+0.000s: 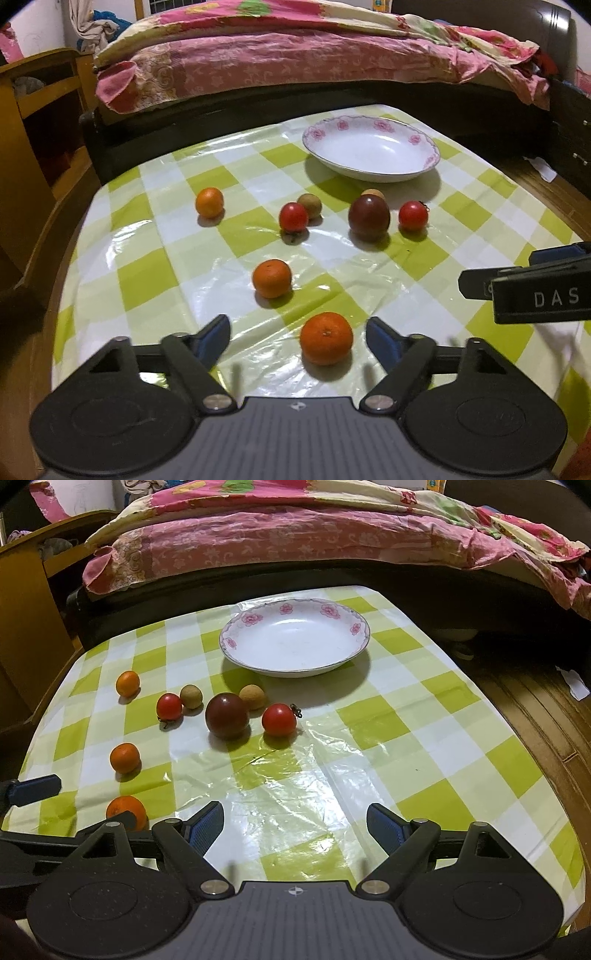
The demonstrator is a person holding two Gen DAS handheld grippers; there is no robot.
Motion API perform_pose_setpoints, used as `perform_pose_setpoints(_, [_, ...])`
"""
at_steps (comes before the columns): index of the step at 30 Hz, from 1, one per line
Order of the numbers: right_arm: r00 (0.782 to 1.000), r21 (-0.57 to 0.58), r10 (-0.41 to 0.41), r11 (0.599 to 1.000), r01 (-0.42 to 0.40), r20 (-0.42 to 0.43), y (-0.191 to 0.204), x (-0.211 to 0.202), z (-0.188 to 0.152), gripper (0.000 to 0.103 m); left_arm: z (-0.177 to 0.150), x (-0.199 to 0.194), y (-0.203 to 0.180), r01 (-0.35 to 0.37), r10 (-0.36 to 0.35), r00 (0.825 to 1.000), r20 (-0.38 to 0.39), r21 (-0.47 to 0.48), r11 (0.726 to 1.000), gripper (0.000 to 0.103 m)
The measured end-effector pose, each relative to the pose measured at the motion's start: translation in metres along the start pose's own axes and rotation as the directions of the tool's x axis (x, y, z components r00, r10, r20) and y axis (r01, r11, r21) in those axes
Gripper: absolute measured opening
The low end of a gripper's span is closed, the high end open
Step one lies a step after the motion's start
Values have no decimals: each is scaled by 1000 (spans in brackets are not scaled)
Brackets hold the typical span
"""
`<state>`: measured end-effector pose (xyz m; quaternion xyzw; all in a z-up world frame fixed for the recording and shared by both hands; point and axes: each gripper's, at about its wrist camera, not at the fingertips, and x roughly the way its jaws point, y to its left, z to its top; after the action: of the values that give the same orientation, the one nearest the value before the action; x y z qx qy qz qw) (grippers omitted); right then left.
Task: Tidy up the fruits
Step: 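Grasp the tangerine with the left tool while the right tool grasps a red cherry tomato, then carry the tangerine and cherry tomato over the white plate with both tools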
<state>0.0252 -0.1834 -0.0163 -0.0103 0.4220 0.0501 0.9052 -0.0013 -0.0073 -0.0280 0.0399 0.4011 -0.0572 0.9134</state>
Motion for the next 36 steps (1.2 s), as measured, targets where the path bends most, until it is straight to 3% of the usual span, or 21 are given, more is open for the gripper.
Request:
perform_pose_setpoints(6, [1000,17,3,1000,-3,1,-4,-1,2,82,0,6,-4,51,-51,998,-27,0,999,53])
perform_pose_setpoints(15, [1000,43,9,999,-9,-1,-12,0,3,82,0,14,-10,62,-60,997,-47,26,998,41])
perform_pose_setpoints(26, [1000,52,23,998,-22,-9,-23,5,7,74,4,19,-14,74,-71,996,-57,39,997,40])
perform_pose_setpoints(33, [999,15,33,999,-33,-1,-29,15,26,57,15,12,-14,107,-104,992,-73,36,994,40])
perform_pose_setpoints(36, [997,-17,69,997,-69,-21,-27,24,36,55,26,12,-10,131,-128,989,-71,28,991,40])
